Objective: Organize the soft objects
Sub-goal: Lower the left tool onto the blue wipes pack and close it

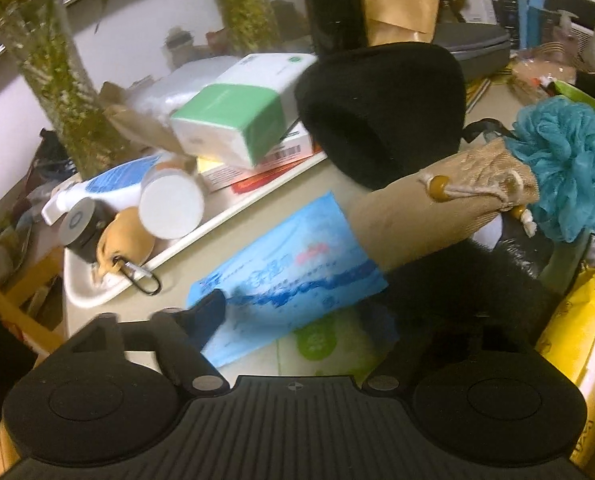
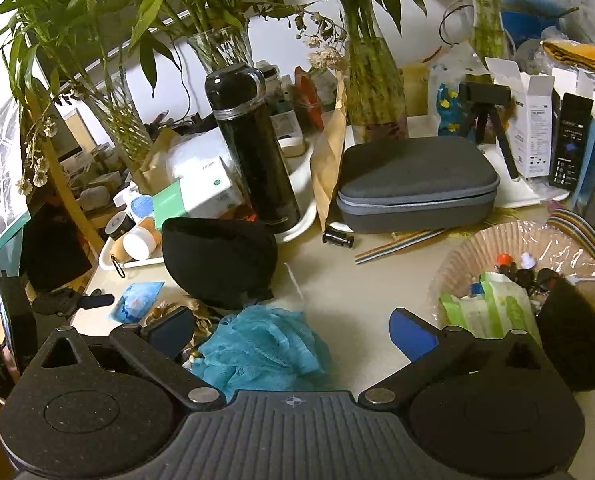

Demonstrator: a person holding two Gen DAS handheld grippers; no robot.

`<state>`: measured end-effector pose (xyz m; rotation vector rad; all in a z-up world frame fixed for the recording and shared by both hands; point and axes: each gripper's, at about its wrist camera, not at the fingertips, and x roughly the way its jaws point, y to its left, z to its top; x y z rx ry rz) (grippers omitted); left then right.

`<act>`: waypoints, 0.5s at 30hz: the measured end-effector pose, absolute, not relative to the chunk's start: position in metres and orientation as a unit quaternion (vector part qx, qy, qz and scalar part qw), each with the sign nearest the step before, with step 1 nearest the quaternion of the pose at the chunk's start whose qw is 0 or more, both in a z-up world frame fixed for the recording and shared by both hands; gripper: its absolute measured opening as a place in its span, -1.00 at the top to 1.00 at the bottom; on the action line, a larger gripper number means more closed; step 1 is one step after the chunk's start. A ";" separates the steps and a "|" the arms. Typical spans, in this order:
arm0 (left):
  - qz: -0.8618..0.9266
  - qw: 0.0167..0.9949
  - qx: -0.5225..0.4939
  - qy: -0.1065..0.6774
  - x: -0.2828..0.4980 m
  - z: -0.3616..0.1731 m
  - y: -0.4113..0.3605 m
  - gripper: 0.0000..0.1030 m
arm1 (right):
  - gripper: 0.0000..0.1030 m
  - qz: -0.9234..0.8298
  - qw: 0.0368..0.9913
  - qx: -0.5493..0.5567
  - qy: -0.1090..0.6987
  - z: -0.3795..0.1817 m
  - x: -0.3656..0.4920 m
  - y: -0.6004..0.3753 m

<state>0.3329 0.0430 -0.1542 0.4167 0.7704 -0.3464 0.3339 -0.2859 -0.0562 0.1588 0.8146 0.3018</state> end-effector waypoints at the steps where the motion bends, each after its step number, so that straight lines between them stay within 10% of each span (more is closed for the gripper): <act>1: -0.172 0.891 0.198 0.371 0.333 -0.154 0.042 -0.13 | -1.00 0.147 0.904 0.076 0.394 -0.056 0.334 -0.286; 15: -0.145 0.917 0.171 0.329 0.325 -0.126 0.053 0.61 | -1.00 0.154 0.911 0.065 0.378 -0.051 0.329 -0.281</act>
